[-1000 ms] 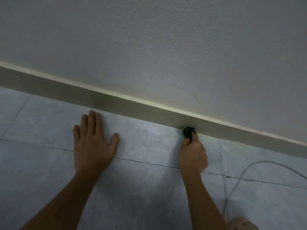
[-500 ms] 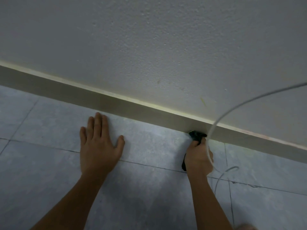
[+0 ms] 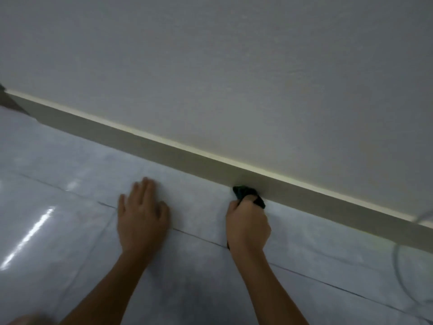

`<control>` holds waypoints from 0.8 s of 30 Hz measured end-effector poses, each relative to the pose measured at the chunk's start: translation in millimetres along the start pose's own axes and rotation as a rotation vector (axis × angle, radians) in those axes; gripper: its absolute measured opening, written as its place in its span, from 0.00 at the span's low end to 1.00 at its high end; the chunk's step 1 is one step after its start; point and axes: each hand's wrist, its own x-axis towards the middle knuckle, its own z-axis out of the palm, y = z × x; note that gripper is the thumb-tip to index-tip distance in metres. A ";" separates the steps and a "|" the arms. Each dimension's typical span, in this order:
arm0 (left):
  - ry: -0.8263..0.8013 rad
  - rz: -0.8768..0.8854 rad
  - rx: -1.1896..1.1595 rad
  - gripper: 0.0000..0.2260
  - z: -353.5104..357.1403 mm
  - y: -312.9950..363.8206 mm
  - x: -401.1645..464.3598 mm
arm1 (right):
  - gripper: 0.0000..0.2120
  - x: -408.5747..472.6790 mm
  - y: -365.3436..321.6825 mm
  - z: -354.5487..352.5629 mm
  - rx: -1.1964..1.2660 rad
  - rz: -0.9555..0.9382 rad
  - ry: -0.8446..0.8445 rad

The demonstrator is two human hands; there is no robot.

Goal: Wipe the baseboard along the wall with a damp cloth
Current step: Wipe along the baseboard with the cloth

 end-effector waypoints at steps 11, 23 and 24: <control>0.014 -0.291 0.116 0.34 -31.1 -110.6 32.2 | 0.24 19.0 -121.1 44.0 -0.271 -0.902 0.123; 0.058 -0.312 0.013 0.31 -37.6 -112.7 29.8 | 0.26 22.8 -181.1 36.6 -0.471 -1.184 -0.008; 0.063 -0.312 0.008 0.31 -37.2 -114.5 31.1 | 0.26 20.8 -177.0 33.4 -0.482 -1.179 -0.037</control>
